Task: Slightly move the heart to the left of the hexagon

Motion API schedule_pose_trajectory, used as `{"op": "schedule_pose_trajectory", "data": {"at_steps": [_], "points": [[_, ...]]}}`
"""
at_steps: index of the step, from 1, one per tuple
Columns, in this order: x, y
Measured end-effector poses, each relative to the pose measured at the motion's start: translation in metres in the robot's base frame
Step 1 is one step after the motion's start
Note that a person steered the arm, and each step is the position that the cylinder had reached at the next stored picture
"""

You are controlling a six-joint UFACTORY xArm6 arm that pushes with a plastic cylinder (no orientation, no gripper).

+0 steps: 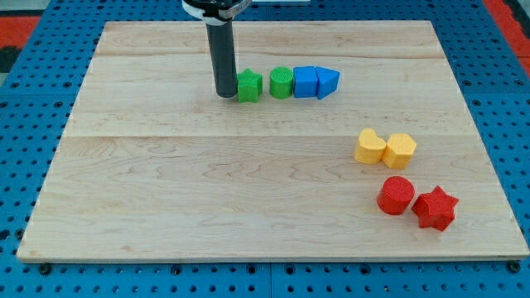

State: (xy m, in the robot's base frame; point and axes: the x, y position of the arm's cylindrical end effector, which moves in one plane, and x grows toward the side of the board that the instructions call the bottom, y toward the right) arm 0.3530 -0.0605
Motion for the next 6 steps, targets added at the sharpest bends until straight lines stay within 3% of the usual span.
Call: {"op": "schedule_pose_trajectory", "data": {"at_steps": [2, 4, 6], "points": [[-0.014, 0.000], [0.073, -0.015], [0.092, -0.015]]}}
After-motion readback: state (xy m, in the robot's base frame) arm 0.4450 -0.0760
